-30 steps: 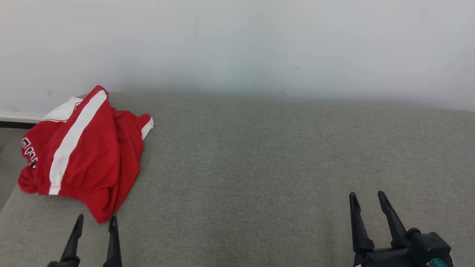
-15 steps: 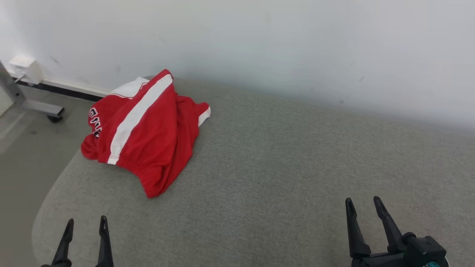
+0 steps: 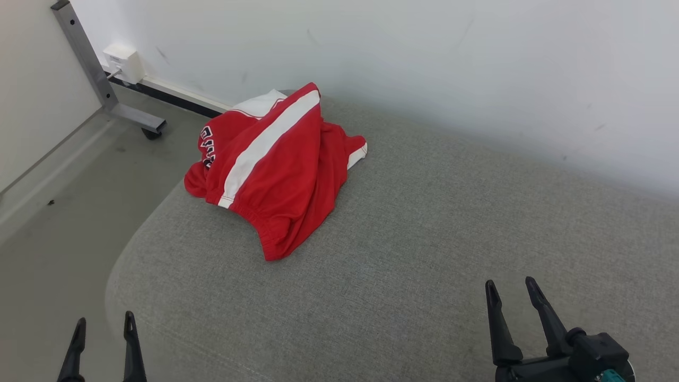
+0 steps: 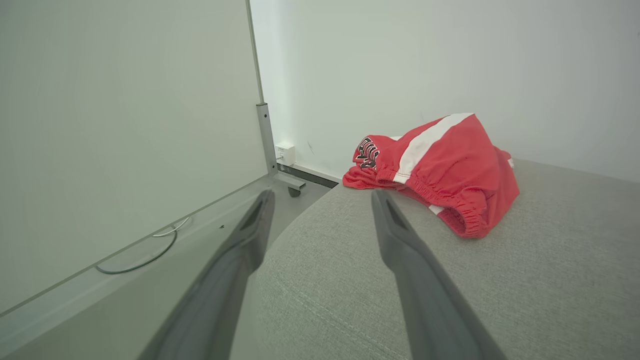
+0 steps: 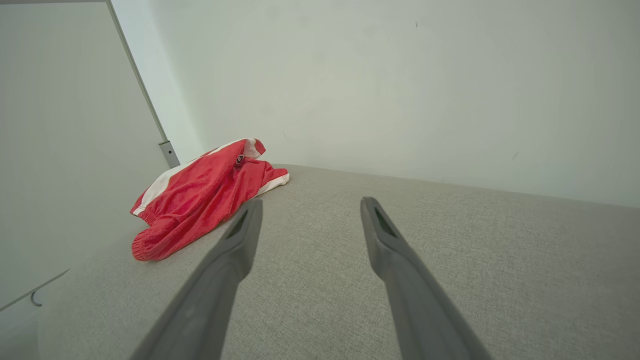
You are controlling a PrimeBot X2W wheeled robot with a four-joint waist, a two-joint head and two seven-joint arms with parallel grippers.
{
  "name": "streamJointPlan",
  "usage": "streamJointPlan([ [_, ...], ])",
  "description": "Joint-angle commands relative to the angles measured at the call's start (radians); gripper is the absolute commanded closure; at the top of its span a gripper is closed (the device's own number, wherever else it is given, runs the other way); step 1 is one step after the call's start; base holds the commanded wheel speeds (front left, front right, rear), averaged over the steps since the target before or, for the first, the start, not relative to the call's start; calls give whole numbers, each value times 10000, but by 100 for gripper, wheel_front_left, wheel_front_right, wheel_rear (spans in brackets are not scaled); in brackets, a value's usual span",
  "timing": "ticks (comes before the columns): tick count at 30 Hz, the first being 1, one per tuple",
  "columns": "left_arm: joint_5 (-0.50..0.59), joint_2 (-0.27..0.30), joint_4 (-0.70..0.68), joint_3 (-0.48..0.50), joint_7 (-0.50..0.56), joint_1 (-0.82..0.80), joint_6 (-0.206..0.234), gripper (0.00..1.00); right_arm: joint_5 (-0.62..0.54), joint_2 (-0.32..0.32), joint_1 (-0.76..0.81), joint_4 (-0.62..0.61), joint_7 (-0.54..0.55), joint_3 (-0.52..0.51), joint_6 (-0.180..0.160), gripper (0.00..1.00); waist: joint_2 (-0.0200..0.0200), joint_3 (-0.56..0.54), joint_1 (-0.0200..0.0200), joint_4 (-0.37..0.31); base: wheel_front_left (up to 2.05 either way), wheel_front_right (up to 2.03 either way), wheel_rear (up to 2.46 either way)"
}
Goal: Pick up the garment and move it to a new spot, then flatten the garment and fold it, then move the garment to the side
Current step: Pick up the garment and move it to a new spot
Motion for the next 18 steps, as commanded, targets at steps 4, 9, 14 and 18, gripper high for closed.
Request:
streamJointPlan([
  [4,-10,-65,-161,162,-35,211,136,0,-55,-25,-106,-5,-11,84,-21,0,0,146,1,143,0,0,0],
  [9,13,-102,-178,246,-35,171,170,0,-97,-24,-132,41,-9,80,-21,0,0,172,1,89,0,0,0],
  [14,-136,-69,-76,309,-35,-457,99,0,-258,-25,-332,-22,-9,25,-21,0,0,503,1,-223,0,0,0],
  [18,-368,293,335,312,-35,-1554,-20,0,-464,-164,-574,-92,-9,-114,-21,0,0,975,1,-672,0,0,0],
])
